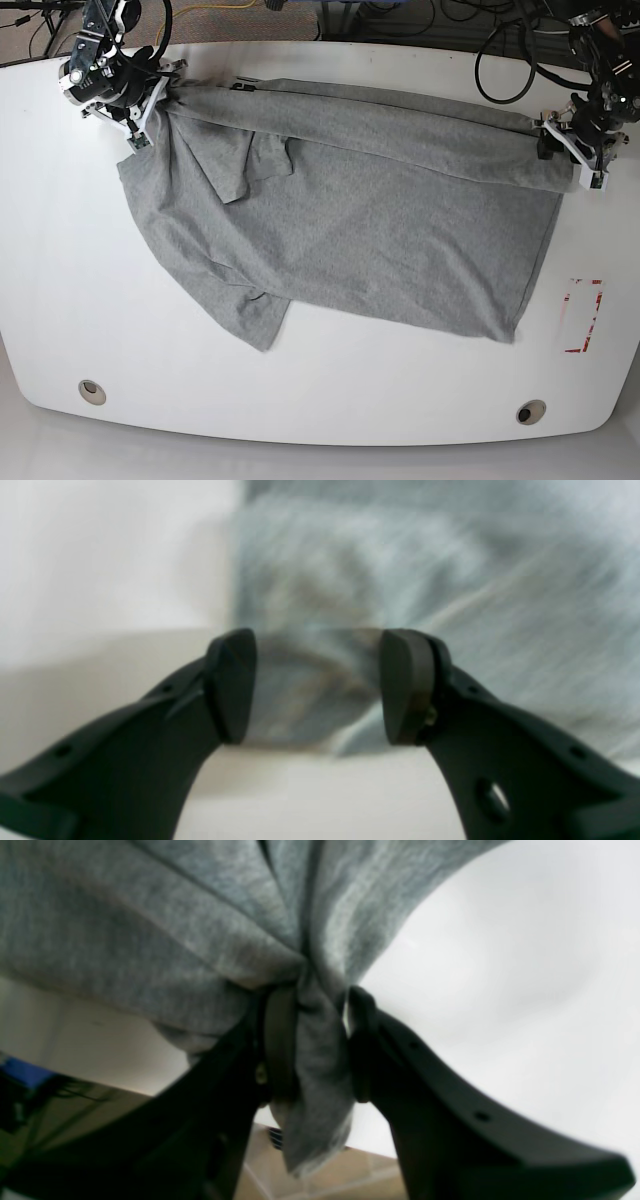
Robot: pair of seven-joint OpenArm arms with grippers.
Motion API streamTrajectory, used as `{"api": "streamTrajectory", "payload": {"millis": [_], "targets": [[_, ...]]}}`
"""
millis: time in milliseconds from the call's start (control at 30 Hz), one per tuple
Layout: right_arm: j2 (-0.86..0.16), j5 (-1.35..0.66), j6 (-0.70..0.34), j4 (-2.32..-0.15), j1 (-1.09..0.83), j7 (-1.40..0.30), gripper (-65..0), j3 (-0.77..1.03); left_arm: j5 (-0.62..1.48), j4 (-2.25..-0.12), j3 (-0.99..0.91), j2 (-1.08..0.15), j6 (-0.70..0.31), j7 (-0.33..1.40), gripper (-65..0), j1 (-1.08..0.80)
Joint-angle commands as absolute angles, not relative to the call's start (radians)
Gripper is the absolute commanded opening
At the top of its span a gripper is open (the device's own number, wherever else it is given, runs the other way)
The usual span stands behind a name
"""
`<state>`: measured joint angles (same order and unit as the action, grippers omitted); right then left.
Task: Fold the T-shirt properly
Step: 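Open the left gripper and move it along the shirt edge, then move the right gripper down the shirt side and grasp the hem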
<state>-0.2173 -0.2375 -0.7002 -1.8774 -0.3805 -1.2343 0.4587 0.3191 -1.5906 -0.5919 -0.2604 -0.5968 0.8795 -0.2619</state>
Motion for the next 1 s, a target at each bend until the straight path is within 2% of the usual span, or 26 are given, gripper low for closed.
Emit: {"api": "streamTrajectory", "payload": {"millis": [0, 333, 567, 667, 867, 967], "targets": [[-0.274, -0.203, -0.698, -1.886, -0.383, -1.251, -49.1, 0.461, 0.335, -1.643, -0.593, -0.274, -0.596, 0.881, -28.5, -0.275], [-0.389, -0.209, -0.698, -1.885, -0.361, -1.251, -49.0, 0.429, 0.335, -1.685, -0.593, -0.274, -0.596, 0.885, -28.5, -0.337], [-0.409, -0.216, -0.698, -1.934, -0.361, -1.257, -48.0, 0.398, 0.337, -1.687, -0.593, -0.272, -0.596, 0.885, -28.5, -0.337], [-0.406, -0.216, -0.698, -1.982, -0.361, -1.259, -42.3, 0.375, 0.337, -1.71, -0.593, -0.272, -0.596, 0.885, -28.5, -0.337], [-0.351, -0.216, -0.698, -2.037, -0.351, -1.259, -26.8, 0.372, 0.337, -1.785, -0.595, -0.271, -0.596, 0.888, -28.5, -0.337], [-0.326, -0.216, -0.698, -2.037, -0.315, -1.259, -23.3, 0.372, 0.337, -1.819, -0.595, -0.271, -0.596, 0.908, -28.5, -0.334]]}}
